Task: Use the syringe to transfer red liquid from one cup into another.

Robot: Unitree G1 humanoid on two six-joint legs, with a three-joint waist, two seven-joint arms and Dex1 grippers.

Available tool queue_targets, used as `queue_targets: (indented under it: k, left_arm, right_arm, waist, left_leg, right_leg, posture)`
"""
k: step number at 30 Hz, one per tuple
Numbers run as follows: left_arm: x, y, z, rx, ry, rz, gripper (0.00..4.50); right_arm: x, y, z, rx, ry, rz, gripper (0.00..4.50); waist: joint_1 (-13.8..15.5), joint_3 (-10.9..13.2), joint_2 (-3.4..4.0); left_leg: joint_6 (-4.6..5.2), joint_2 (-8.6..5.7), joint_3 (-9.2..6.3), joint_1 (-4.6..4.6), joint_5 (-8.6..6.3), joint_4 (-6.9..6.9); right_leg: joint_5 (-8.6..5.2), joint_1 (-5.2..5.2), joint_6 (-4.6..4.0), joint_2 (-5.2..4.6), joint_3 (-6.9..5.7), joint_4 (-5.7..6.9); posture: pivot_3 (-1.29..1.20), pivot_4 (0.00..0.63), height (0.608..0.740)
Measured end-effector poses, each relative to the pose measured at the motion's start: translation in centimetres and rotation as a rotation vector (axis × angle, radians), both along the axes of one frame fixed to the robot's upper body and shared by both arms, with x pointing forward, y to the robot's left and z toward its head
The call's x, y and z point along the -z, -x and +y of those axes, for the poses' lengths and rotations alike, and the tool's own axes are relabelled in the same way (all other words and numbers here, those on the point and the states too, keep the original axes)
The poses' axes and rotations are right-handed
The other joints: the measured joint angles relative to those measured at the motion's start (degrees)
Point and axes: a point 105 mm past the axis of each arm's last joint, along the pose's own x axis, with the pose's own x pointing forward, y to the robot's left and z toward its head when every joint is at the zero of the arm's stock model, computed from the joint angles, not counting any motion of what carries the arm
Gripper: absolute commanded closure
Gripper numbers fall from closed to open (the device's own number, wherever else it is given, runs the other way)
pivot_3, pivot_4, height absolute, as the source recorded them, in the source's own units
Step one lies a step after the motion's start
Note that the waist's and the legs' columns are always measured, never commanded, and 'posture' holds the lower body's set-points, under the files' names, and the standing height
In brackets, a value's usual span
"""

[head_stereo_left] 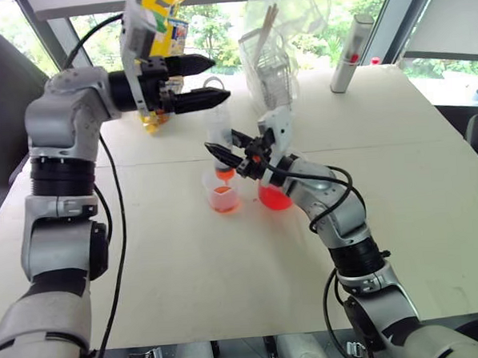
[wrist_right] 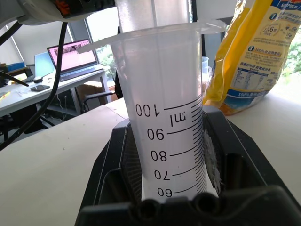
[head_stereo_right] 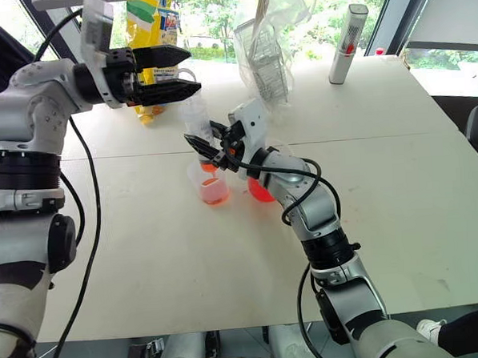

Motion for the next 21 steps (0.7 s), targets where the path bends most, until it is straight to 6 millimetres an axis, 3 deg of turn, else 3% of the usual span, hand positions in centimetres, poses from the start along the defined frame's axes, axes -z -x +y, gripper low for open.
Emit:
queue_targets:
  k: [7,21]
  left_arm:
    - [0.5,0.4,-0.5,0.053,-0.022,0.016,4.45]
    - [1.2,1.6,-0.1,0.072,-0.061,0.015,4.45]
  right_arm:
    - [0.2,-0.5,-0.3,0.034,0.006,0.006,3.11]
    - [0.6,-0.2,0.2,0.005,0.026,0.021,3.11]
  waist:
    - [0.14,0.0,0.0]
    - [-0.48,0.0,0.0]
  left_leg:
    - [0.0,-0.01,0.01,0.0,0.0,0.0]
    - [0.0,0.0,-0.02,0.0,0.0,0.0]
  right_leg:
    - [0.0,0.01,0.0,-0.01,0.0,-0.01]
    - [0.0,0.01,0.0,-0.01,0.0,0.0]
  posture:
    - [0.0,0.15,0.739]
    - [0.0,0.15,0.739]
